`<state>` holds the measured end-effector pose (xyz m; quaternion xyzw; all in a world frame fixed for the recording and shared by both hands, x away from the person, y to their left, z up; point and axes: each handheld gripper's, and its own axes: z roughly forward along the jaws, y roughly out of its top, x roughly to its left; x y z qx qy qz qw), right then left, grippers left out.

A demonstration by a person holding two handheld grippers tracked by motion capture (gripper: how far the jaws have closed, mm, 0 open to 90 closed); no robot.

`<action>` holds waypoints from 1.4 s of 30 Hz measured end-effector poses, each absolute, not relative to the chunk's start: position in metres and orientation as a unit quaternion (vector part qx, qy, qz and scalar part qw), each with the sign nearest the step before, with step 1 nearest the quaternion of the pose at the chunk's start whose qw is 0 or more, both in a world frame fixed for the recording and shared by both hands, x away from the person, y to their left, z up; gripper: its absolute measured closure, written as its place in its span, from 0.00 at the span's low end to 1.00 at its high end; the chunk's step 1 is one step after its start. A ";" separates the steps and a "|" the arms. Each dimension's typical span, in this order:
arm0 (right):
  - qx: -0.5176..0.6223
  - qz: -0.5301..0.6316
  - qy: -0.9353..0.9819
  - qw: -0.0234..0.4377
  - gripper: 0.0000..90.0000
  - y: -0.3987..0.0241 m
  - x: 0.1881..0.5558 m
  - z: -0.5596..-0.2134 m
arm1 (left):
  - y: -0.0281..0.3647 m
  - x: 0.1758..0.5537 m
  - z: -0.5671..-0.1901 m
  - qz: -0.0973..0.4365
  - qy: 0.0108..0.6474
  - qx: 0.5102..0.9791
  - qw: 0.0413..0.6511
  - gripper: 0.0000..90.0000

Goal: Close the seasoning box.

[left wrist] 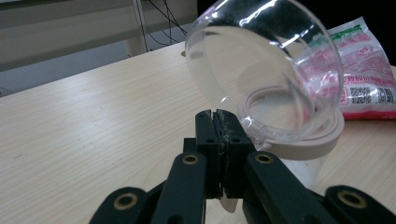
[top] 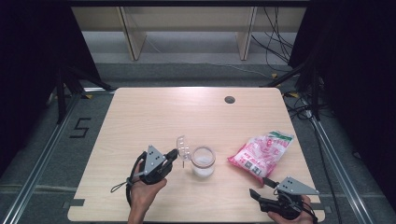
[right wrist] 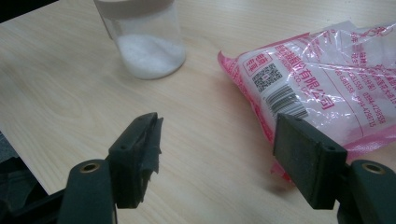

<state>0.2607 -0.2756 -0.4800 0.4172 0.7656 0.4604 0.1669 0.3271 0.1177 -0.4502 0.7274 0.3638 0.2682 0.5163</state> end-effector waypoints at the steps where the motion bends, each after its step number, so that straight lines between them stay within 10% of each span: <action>1: 0.415 0.460 0.766 0.169 0.36 -0.276 0.261 -0.480 | 0.117 0.327 -0.449 0.268 0.361 0.729 0.517 0.98; 31: 0.407 0.464 0.767 0.174 0.36 -0.276 0.263 -0.482 | 0.096 0.322 -0.445 0.257 0.334 0.735 0.532 0.98; 42: 0.408 0.466 0.767 0.168 0.36 -0.276 0.263 -0.483 | 0.091 0.315 -0.448 0.228 0.312 0.738 0.553 0.81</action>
